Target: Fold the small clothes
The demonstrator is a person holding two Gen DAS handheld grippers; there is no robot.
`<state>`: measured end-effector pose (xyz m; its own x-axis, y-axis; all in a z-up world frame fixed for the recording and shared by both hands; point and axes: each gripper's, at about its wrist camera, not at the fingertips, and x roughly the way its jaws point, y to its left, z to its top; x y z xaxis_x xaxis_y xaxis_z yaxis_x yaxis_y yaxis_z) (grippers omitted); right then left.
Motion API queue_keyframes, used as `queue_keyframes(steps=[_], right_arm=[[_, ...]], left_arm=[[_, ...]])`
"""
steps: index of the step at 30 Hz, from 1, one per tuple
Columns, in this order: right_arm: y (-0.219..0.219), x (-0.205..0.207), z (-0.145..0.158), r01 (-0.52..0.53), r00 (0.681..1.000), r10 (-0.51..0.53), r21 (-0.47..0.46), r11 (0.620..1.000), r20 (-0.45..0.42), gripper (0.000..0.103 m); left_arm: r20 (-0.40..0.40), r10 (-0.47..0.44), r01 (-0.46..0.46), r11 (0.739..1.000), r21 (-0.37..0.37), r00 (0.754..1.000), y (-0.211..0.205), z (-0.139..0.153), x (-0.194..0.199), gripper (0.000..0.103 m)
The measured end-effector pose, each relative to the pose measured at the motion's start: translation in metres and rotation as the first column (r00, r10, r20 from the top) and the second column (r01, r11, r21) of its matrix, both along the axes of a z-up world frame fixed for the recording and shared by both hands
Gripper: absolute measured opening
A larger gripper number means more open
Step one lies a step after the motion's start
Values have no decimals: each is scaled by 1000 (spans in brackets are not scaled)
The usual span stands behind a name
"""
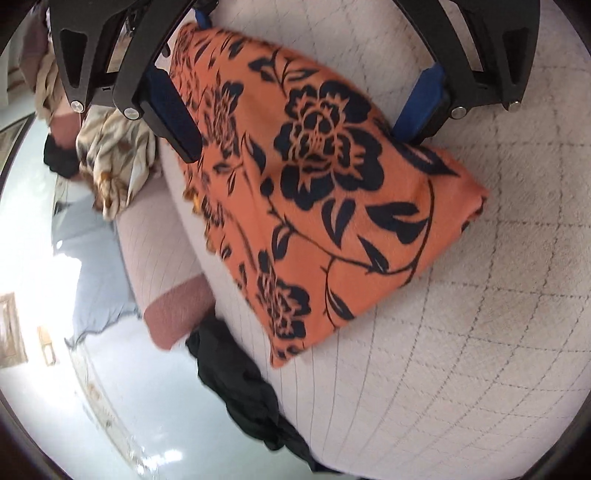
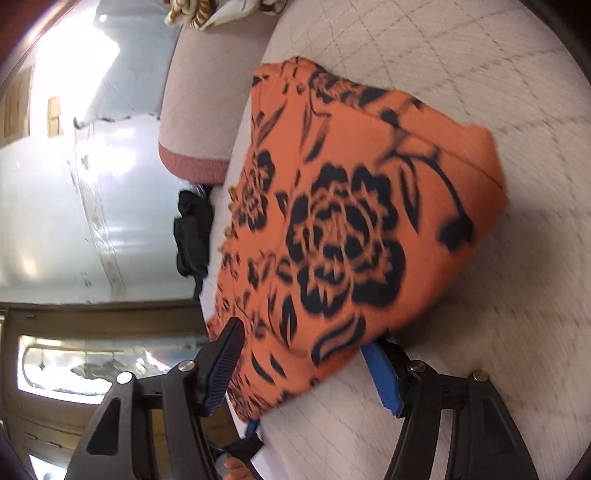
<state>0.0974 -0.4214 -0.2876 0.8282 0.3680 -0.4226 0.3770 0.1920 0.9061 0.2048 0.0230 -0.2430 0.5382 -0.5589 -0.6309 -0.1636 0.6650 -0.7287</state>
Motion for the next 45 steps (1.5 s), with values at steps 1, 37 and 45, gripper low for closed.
queue_keyframes(steps=[1,37,45], right_arm=[[-2,3,0,13,1000,-13,3,1000,11,68],[-14,-94,45,139,986,-155,-215,967,-57,16],[-35,-84,20,266,964,-266,-76,961,4,87]], left_arm=[[17,6,-6,1000,16,1000,0,2,-2,99],[-55,-32,30,998,-50,998,35,-13,-58,35],[26,-38,40,995,-88,999,12,-5,-55,81]])
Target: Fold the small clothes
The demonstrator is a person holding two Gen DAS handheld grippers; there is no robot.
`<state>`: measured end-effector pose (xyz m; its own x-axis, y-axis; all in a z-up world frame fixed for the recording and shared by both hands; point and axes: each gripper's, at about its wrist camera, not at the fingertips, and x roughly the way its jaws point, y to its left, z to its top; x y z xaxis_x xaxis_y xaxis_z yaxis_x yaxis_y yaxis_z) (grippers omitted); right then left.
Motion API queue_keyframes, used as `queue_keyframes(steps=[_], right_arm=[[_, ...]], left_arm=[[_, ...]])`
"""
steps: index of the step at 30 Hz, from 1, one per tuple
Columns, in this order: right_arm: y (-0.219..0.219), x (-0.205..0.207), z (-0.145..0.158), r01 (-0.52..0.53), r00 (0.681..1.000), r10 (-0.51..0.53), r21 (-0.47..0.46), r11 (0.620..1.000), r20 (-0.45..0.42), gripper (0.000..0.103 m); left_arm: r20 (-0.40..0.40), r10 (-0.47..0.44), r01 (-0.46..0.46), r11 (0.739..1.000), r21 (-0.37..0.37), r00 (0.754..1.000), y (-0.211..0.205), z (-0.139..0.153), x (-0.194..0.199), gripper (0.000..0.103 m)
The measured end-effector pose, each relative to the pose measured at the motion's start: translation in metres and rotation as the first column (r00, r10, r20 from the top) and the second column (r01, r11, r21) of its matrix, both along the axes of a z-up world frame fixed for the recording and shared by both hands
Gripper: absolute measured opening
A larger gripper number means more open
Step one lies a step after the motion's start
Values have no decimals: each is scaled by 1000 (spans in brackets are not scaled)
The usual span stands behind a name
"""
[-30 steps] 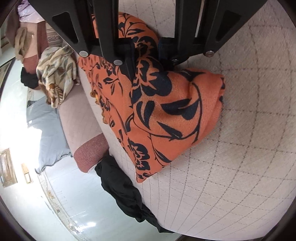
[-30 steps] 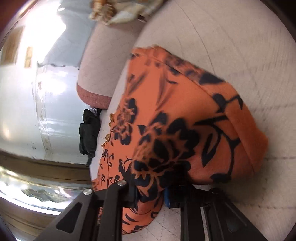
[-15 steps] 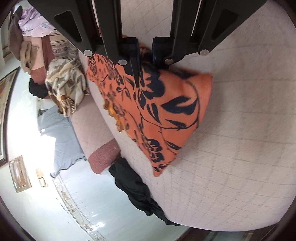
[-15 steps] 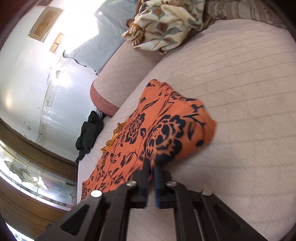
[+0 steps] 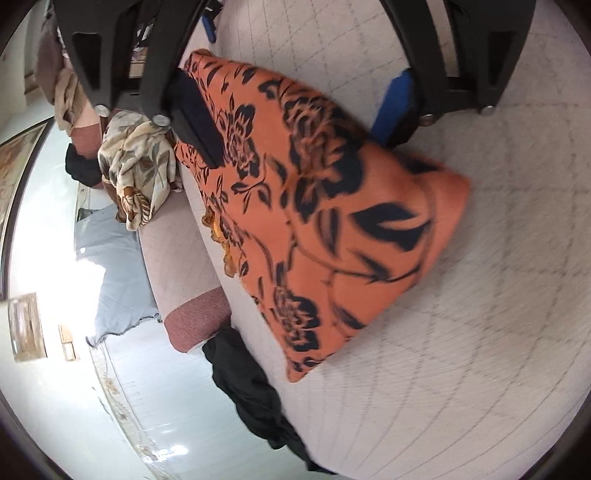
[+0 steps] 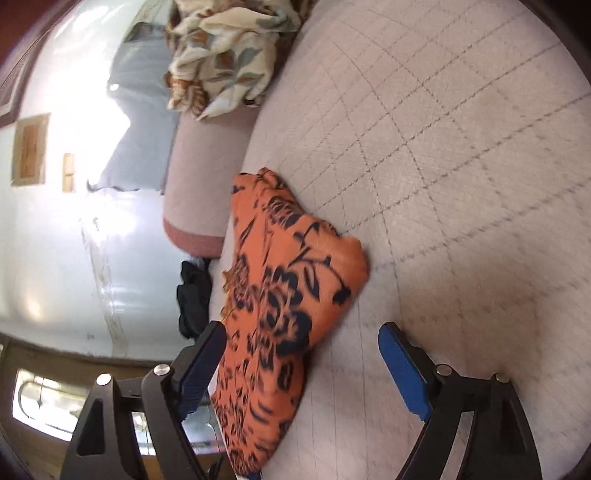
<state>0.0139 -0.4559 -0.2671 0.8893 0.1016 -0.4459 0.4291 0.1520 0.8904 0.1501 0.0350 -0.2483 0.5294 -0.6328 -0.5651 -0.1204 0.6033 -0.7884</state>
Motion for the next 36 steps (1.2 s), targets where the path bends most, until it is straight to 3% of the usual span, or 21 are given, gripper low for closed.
queue_keyframes(steps=[5,6,8,9,10,11,14,16,19,22,24,26,28,29,30,31,32,34,36], right_arm=[[-14,37,1,-21,999,18,-71,997,-39,81],[-18,45,-1,-2,999,-1,-73,997,-40,78],[-25,63,-4,19,999,-22,-94,995,-30,58],[-29,72,-9,7,999,-12,-98,995,-46,29],[-33,80,-16,-12,998,6,-88,996,-63,18],[-36,83,-23,-13,998,8,-73,997,-66,17],[-30,83,-8,-11,998,3,-149,989,-56,14],[-19,78,12,-19,999,6,-251,968,-52,13],[-2,60,38,-36,998,18,-363,931,-52,13],[10,33,53,-52,998,30,-417,908,-58,13],[16,13,55,-81,995,50,-420,904,-85,13],[20,-2,42,-150,981,85,-401,904,-174,13],[16,-7,11,-244,937,148,-289,926,-317,19],[8,-15,-5,-210,946,150,-187,960,-288,20],[4,-20,-6,-170,959,132,-136,976,-249,31],[0,-24,-1,-146,958,109,-127,981,-265,38],[-1,-27,11,-126,955,71,-180,975,-287,40],[5,-43,43,-37,953,-79,-370,928,-292,54],[18,-61,77,86,942,-246,-546,834,-228,57]], left_arm=[[11,34,-33,999,-12,999,-6,-2,22,81],[11,39,-39,999,-19,999,-5,-2,25,80],[14,46,-46,999,-27,999,-3,-3,30,76],[15,54,-53,998,-23,998,-1,-4,32,60],[3,63,-63,998,-9,998,1,-7,36,33],[-25,65,-65,998,1,998,4,-12,39,24],[-55,85,-89,994,-68,995,13,-20,37,19],[-10,63,-63,998,-18,998,11,-7,32,17],[23,46,-46,999,-26,999,19,8,16,17],[9,29,-29,1000,-12,1000,30,14,-7,17],[-11,12,-12,999,52,1000,34,11,-23,17],[-83,-8,18,993,119,997,37,-3,-30,19],[-107,-4,5,1000,7,994,49,-16,-31,23],[-129,-12,7,999,-42,992,54,-19,-28,24],[-135,-23,14,997,-70,991,57,-21,-26,26],[-134,-34,23,996,-86,990,59,-22,-25,27],[-131,-37,25,995,-97,991,60,-23,-25,27],[-121,-25,12,994,-105,992,60,-24,-26,29],[-97,-17,9,997,-83,995,56,-19,-27,31]])
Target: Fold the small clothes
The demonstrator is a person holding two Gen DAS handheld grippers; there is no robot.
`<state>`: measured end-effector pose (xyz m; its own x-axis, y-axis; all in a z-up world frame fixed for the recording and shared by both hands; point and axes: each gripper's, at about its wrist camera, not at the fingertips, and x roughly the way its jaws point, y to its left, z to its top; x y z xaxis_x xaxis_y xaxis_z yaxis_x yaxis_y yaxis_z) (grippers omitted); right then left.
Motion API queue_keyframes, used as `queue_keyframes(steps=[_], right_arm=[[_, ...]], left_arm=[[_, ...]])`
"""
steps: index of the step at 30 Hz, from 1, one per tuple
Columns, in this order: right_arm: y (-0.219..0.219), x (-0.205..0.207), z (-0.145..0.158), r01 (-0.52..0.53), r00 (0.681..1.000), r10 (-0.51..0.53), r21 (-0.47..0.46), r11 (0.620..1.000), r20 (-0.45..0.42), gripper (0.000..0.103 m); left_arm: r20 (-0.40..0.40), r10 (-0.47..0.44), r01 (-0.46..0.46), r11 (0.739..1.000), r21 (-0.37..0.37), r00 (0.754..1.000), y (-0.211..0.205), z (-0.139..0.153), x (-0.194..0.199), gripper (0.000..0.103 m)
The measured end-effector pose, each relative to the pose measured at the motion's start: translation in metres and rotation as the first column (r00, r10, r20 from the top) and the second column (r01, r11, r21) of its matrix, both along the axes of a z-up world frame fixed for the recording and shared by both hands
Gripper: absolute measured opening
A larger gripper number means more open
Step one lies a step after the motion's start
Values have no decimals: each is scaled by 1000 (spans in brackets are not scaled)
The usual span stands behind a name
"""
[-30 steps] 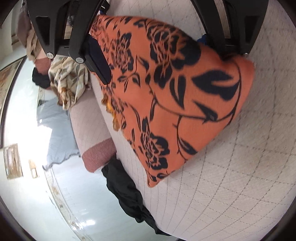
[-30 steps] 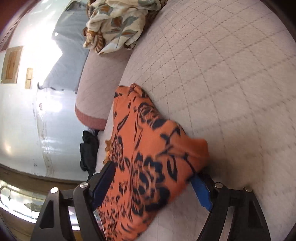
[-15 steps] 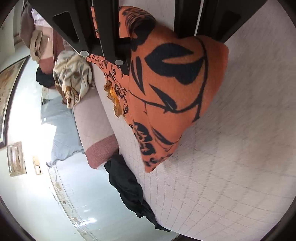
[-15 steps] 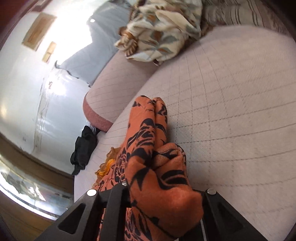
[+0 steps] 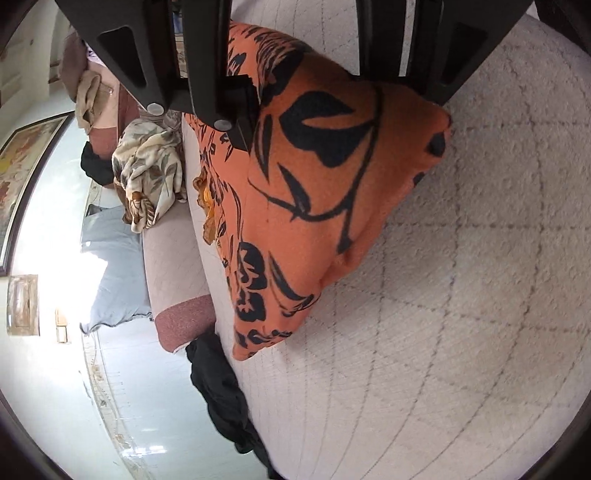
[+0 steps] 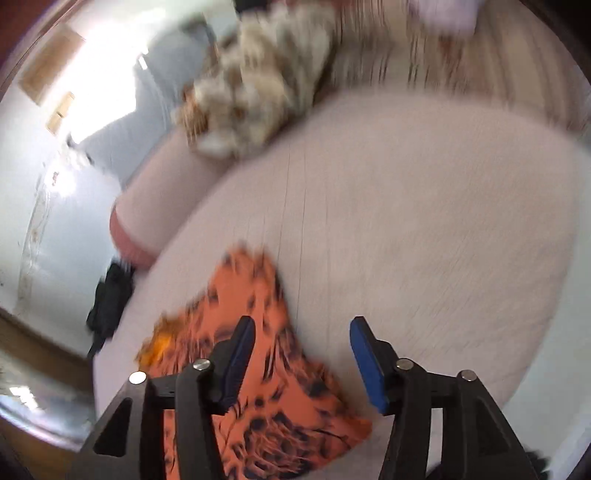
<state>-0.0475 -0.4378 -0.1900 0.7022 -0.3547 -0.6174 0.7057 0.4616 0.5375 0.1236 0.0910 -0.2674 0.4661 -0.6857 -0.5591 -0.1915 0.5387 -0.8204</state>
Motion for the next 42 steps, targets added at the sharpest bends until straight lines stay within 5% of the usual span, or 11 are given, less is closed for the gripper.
queue_keyframes(steps=[4,6,9,17,21,28,33,35,36,37,42], right_arm=[[43,35,27,-198,980,201,-173,965,-1,52],[73,70,20,-357,933,358,-163,920,-24,31],[120,110,-1,-523,852,520,-154,838,-64,22],[155,176,-75,-658,738,670,133,741,-82,22],[139,172,-87,-662,737,676,209,720,5,16],[111,160,-87,-680,717,687,338,651,119,20],[68,136,-64,-694,718,659,302,654,223,23],[44,125,-65,-701,712,633,330,632,304,38],[35,123,-66,-706,708,618,355,613,340,60],[26,120,-71,-711,703,596,386,588,387,72],[-23,111,-92,-694,719,450,505,514,530,74]], left_arm=[[47,12,-16,997,69,999,-7,9,-4,32],[78,13,-23,992,127,997,-16,16,-4,30],[127,-14,-15,974,225,992,-31,25,-4,26],[188,-59,-3,950,312,981,-39,33,-3,19],[288,-122,-1,919,393,950,-57,59,-10,18],[434,-383,33,780,625,815,-129,117,-38,18],[439,-513,103,728,677,738,-187,137,-53,18],[425,-570,146,701,698,703,-216,137,-61,18],[411,-598,169,683,710,688,-230,135,-65,18],[385,-636,203,654,728,668,-249,130,-69,18],[221,-780,351,489,799,585,-322,86,-91,17]])
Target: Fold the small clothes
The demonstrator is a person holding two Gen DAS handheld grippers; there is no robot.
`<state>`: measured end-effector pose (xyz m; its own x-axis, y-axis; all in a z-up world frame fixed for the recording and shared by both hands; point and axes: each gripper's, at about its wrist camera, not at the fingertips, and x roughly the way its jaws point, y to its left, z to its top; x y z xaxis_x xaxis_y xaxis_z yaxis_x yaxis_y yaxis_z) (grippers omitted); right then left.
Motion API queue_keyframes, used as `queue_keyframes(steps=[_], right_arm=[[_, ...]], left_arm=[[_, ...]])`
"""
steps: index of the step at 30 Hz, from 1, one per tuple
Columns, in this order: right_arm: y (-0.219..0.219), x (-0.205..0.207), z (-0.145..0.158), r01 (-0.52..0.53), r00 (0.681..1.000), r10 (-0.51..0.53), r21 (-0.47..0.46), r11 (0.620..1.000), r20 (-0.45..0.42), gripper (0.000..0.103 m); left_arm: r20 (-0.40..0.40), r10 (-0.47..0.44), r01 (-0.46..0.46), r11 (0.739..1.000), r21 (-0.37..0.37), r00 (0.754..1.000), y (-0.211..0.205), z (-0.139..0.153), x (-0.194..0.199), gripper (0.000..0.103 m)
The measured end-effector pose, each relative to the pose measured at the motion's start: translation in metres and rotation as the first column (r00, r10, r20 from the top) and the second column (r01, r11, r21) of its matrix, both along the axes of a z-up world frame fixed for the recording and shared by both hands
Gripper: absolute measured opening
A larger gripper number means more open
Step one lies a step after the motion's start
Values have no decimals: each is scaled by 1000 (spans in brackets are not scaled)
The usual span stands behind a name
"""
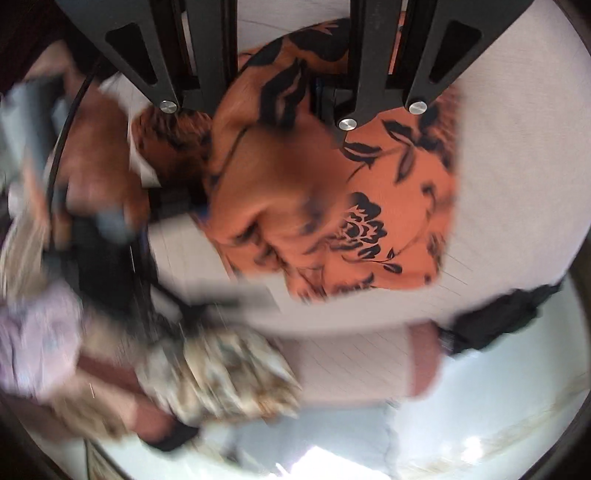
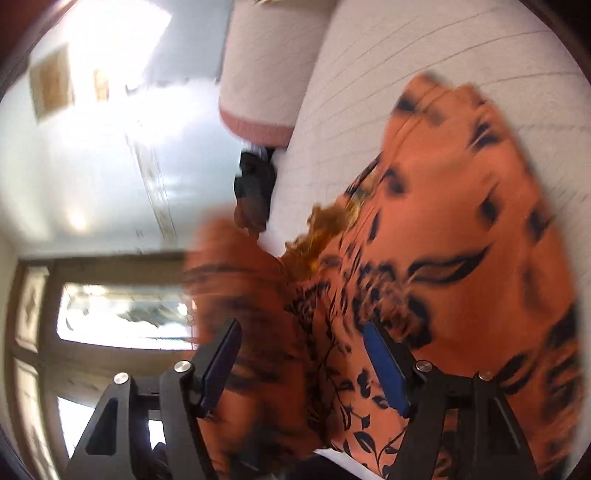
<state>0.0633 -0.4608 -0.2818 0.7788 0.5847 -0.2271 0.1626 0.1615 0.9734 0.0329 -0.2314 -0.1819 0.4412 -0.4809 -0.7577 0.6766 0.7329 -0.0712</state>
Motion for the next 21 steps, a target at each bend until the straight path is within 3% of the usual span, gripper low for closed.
queue_keyframes(steps=[3,5,8,12,14,15,17,21], right_arm=[[-20,8,-4,-10,1000,11,11,1000,-14,75],[-27,20,-12,-33,998,34,19,999,-59,75],[-32,34,-12,-64,992,64,-2,998,-112,75],[-20,60,-8,-121,981,100,-121,985,-164,75],[-14,71,-5,-132,981,101,-189,973,-167,59],[-12,76,-1,-134,981,90,-266,955,-170,24],[-14,80,6,-135,981,71,-377,916,-179,17],[-22,78,36,-80,996,56,-443,893,-67,16]], left_arm=[[39,-25,21,993,116,999,-23,-26,-13,17],[71,-41,32,991,127,997,-21,-26,-17,17],[42,-44,40,994,105,998,-16,-22,-12,17],[48,-52,47,993,108,997,-17,-22,-13,17],[64,-64,57,992,114,996,-22,-20,-18,17],[67,-70,63,992,106,995,-22,-18,-19,17],[65,-80,75,994,76,995,-21,-7,-21,17],[57,-99,99,995,5,993,-30,17,-20,17]])
